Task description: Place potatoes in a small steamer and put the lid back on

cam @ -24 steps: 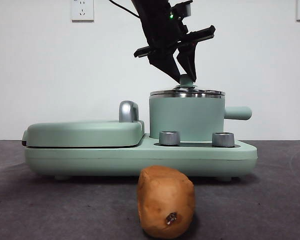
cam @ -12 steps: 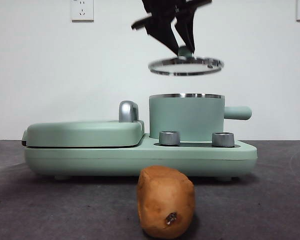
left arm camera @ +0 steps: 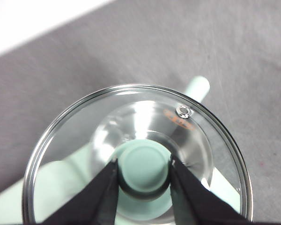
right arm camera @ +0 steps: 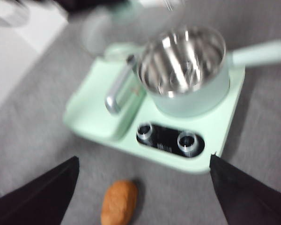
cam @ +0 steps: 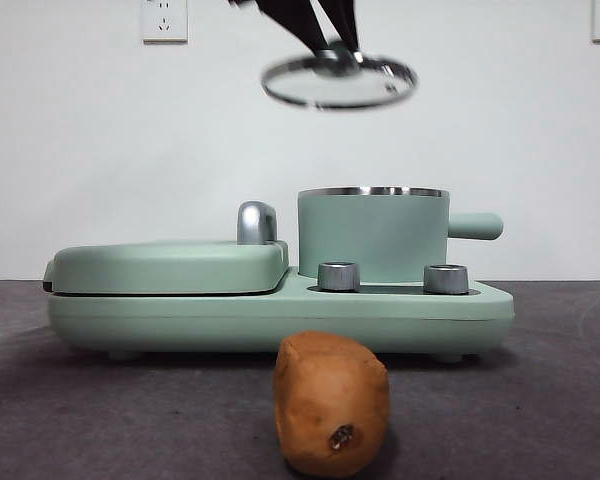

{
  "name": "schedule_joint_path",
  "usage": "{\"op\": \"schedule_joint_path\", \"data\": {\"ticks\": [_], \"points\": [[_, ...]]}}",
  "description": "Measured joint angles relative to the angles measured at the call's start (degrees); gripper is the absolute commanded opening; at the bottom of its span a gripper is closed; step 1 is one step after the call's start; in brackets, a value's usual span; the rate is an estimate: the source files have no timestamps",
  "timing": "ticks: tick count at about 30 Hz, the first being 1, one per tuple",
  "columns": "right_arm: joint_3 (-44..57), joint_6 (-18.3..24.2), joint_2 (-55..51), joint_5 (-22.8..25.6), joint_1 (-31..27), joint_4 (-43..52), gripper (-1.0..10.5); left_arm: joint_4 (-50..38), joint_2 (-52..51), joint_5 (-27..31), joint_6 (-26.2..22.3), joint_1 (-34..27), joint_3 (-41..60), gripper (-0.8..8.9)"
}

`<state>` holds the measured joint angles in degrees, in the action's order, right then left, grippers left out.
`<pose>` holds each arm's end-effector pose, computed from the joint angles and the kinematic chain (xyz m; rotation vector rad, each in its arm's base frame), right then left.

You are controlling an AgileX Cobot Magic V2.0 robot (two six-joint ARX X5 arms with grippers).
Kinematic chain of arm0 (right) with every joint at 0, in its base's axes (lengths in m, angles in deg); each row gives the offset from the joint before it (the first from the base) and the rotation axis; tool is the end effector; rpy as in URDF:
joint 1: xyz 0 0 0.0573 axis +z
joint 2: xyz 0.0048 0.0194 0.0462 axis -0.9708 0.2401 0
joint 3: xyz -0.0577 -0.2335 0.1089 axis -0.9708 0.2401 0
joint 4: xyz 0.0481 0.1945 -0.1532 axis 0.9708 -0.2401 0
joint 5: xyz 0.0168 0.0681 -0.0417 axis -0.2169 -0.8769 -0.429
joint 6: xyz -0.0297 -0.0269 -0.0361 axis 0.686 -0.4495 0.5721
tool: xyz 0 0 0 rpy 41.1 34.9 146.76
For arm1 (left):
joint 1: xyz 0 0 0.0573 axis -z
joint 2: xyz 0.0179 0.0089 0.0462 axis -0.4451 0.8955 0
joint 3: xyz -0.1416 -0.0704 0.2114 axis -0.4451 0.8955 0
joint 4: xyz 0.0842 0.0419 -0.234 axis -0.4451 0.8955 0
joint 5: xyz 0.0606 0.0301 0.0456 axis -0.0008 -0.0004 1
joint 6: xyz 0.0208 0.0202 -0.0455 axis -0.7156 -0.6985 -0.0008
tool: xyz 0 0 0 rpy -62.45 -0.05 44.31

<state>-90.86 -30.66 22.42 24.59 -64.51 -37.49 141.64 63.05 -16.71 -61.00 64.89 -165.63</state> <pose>0.1280 0.0392 0.3740 0.2926 0.6654 0.5679 0.3290 -0.2607 0.4222 0.2114 0.6590 -0.6167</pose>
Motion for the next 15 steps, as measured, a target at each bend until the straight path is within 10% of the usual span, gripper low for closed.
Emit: {"op": "schedule_joint_path", "data": {"ticks": [15], "points": [[0.0,-6.3,22.7,15.5,22.3,0.8,4.4,6.1,-8.7,0.0,-0.6,-10.4,-0.5,0.08]]}}
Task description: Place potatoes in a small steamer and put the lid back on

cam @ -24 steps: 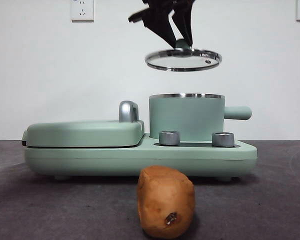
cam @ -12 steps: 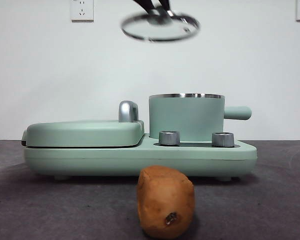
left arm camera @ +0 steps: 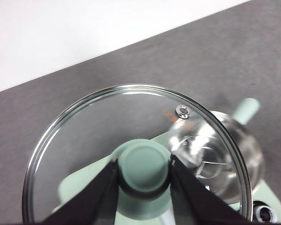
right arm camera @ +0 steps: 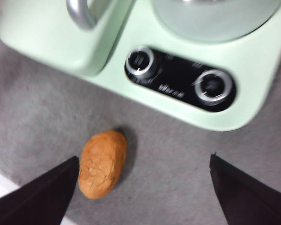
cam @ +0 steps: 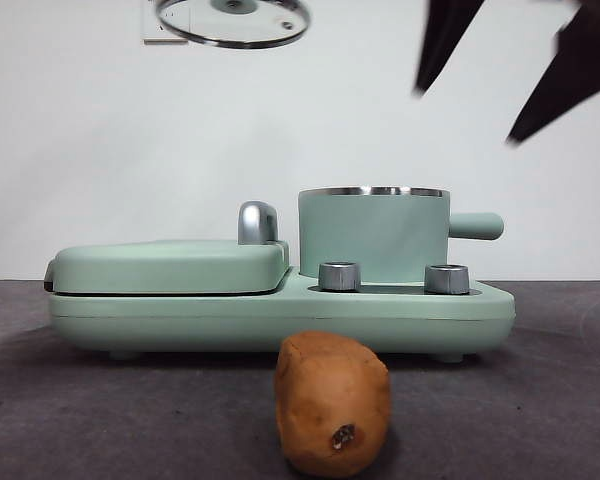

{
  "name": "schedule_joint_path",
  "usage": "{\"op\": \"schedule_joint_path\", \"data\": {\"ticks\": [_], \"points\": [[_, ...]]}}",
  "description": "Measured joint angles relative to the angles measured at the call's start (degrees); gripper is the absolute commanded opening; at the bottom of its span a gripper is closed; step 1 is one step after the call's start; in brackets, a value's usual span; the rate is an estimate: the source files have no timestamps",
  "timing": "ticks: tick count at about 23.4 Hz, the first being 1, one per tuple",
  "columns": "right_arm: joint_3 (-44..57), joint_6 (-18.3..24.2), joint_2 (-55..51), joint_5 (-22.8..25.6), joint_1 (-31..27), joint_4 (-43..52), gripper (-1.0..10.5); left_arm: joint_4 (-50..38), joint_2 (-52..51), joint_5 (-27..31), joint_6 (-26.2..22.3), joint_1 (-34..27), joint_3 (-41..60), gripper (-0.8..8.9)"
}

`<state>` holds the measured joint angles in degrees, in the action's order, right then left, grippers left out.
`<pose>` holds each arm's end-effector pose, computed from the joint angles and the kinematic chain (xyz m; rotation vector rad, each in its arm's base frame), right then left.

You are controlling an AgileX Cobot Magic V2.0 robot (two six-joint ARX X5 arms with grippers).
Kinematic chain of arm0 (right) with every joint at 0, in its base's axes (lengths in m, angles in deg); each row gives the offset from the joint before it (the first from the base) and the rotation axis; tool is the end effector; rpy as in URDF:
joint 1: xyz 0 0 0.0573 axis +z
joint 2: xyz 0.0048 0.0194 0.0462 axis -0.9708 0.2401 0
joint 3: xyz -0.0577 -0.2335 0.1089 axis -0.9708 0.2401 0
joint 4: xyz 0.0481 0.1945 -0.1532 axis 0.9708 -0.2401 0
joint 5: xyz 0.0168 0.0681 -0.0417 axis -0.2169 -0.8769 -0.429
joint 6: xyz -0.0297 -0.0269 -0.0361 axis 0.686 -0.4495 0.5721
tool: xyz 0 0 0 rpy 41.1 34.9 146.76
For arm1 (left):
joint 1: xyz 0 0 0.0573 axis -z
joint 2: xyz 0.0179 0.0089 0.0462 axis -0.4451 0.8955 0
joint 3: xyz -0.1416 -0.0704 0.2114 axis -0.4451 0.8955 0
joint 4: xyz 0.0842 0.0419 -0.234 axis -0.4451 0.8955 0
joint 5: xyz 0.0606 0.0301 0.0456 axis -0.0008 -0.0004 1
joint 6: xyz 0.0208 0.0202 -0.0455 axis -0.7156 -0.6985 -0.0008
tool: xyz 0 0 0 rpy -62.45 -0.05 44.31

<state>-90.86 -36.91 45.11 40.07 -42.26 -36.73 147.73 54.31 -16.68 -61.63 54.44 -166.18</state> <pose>0.1891 0.1332 0.3080 0.0990 1.0782 0.5369 0.3180 -0.1686 0.4732 0.1456 0.6132 -0.4482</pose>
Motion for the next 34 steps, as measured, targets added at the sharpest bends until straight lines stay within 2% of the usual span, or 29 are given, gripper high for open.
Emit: {"op": "schedule_joint_path", "data": {"ticks": [7,14,21,23,26,27,31,34], "points": [[0.0,-2.8,10.9,0.2,6.3,1.0,4.4,1.8,0.0,0.0,0.0,-4.1,0.0,0.08],[0.0,-6.6,20.1,0.1,13.3,6.3,4.4,1.7,0.0,0.0,0.0,-7.6,0.0,0.08],[0.0,-8.4,26.9,0.2,16.5,8.1,4.4,2.2,0.0,0.0,0.0,-9.2,0.0,0.08],[0.0,-8.4,28.2,0.2,16.8,8.0,3.8,2.2,0.0,0.0,0.0,-9.2,0.0,0.08],[0.0,-8.4,28.7,0.0,16.8,8.0,1.3,2.3,0.0,0.0,0.0,-9.2,0.0,0.08],[0.0,-8.4,28.7,-0.2,16.8,8.0,1.0,2.5,0.0,0.0,0.0,-9.2,0.0,0.08],[-1.4,-8.4,28.7,-2.9,15.5,5.8,0.9,3.3,0.0,0.0,0.0,-9.2,0.0,0.08],[-9.4,-7.1,28.7,-3.1,12.5,-0.2,0.9,3.3,0.0,0.0,0.0,-9.2,0.0,0.08]]}}
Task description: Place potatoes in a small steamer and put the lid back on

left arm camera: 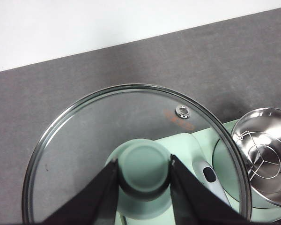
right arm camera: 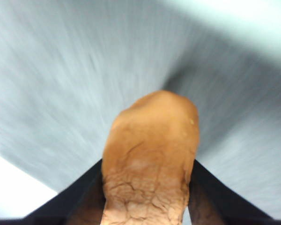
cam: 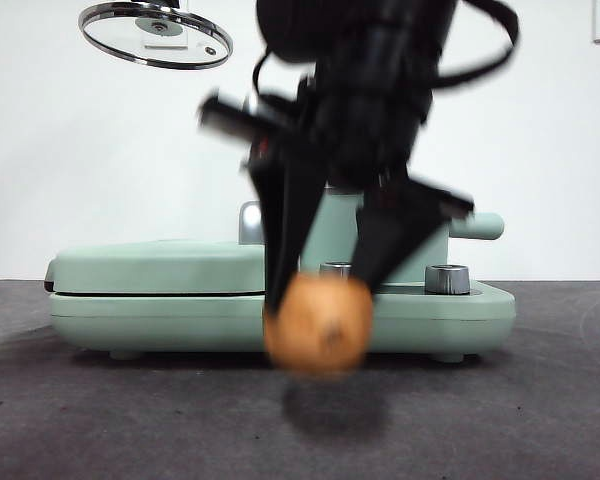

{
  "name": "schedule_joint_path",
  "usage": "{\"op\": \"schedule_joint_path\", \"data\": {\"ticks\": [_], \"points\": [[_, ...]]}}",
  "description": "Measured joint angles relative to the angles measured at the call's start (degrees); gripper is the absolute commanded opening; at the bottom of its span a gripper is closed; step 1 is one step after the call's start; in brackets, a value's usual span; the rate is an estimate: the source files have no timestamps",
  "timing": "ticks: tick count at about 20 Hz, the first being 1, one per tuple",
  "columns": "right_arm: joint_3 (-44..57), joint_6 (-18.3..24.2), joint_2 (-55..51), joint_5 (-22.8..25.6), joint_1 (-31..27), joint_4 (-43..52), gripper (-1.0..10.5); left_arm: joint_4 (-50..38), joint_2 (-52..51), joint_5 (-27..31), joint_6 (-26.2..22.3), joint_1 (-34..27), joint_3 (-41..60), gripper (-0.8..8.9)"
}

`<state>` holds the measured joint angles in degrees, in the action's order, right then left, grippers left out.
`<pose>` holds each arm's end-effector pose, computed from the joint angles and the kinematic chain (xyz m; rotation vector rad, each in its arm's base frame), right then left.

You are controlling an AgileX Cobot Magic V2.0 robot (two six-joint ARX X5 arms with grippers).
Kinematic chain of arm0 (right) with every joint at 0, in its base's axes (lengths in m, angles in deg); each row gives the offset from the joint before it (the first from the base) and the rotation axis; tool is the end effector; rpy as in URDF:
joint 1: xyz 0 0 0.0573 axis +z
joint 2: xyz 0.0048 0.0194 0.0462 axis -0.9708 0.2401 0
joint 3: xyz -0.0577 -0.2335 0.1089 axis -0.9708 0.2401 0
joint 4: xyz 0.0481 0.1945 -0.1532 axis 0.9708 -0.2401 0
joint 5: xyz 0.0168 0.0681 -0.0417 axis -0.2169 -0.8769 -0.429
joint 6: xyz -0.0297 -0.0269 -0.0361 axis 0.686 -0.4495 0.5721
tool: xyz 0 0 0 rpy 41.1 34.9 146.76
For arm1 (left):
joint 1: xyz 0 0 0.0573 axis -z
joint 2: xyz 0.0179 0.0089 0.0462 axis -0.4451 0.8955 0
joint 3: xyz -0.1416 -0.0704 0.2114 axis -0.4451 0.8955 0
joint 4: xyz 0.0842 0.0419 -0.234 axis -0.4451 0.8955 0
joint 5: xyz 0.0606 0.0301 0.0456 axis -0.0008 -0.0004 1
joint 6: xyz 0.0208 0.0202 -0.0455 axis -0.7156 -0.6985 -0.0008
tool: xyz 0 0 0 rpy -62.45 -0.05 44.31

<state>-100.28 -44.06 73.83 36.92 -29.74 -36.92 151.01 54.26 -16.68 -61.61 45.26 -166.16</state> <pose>0.2227 0.2435 0.2243 -0.0175 1.4677 0.5589 0.3374 -0.1145 0.4690 0.1053 0.6759 -0.2908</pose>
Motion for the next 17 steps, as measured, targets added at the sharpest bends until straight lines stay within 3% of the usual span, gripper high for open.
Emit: {"op": "schedule_joint_path", "data": {"ticks": [4,9,17], "points": [[-14.3,5.0,0.0,0.6,-6.1,-9.9,0.9,-0.1,-0.1,0.0,0.0,0.0,1.0,0.08],[-30.9,10.2,2.7,2.1,-14.8,-11.3,0.9,-0.3,-0.1,0.0,0.0,0.0,1.6,0.08],[-45.2,12.6,15.9,2.4,-21.5,-14.4,0.9,-0.1,-0.1,0.0,0.0,0.0,1.7,0.08]]}}
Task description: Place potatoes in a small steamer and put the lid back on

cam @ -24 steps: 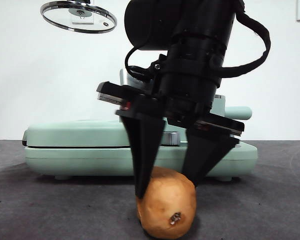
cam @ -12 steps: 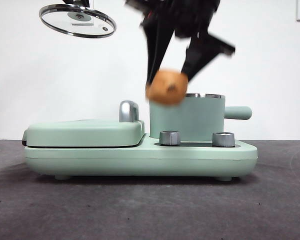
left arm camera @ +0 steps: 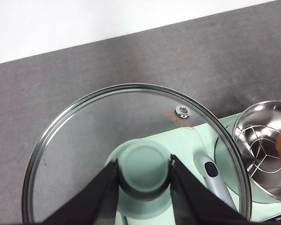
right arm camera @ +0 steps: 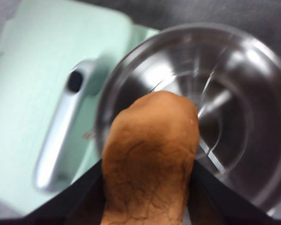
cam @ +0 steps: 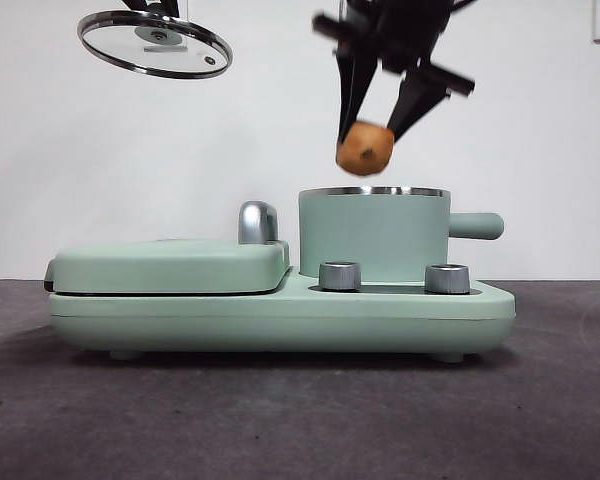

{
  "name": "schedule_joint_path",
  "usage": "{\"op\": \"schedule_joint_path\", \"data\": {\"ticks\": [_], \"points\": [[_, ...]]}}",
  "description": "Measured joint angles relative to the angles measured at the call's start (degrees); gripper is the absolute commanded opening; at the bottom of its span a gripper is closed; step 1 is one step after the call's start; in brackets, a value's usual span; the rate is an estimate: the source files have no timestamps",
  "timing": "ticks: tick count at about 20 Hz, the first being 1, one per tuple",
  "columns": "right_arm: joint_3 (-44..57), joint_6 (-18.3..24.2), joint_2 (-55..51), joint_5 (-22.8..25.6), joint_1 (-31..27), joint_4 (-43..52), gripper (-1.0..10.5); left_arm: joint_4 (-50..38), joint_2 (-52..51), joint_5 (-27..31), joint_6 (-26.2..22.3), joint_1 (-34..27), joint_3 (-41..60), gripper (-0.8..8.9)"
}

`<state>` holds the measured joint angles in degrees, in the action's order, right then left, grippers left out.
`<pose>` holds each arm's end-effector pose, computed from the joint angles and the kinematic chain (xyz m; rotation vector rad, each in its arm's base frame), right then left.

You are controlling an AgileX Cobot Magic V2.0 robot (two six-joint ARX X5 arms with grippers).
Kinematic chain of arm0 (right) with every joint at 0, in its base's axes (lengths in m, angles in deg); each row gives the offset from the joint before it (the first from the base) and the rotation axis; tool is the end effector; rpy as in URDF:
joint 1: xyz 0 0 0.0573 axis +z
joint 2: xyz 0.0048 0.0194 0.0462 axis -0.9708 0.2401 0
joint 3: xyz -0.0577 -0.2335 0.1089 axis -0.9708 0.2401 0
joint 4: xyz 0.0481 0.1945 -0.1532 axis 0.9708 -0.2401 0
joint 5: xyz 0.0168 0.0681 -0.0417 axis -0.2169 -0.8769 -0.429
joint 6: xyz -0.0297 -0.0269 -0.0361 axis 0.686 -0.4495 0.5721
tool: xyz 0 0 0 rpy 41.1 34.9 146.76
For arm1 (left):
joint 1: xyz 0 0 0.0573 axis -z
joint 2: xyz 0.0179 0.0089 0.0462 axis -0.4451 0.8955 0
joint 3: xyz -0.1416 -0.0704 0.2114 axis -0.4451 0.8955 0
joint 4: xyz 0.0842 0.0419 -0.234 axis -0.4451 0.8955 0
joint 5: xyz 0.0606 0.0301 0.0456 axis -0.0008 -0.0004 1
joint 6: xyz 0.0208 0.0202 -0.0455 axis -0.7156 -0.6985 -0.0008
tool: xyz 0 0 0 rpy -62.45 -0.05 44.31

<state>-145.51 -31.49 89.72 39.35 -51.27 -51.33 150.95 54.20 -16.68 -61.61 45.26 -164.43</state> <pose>0.3741 0.1794 0.3407 0.0909 1.1204 0.4371 0.3403 -0.1155 0.4616 0.1102 0.7036 -0.2896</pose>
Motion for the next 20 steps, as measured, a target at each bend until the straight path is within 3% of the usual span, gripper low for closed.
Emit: {"op": "schedule_joint_path", "data": {"ticks": [9,15,20], "points": [[-2.9,0.7,8.1,-0.3,-2.2,0.5,1.0,0.5,0.0,0.0,0.0,0.0,0.2,0.08],[-3.0,2.3,8.3,-0.4,-1.9,-0.2,3.5,0.8,0.0,0.0,0.0,0.1,0.2,0.08],[-7.1,2.4,8.3,-0.4,-1.9,-4.3,3.5,0.8,0.0,0.0,0.0,0.1,0.2,0.08]]}}
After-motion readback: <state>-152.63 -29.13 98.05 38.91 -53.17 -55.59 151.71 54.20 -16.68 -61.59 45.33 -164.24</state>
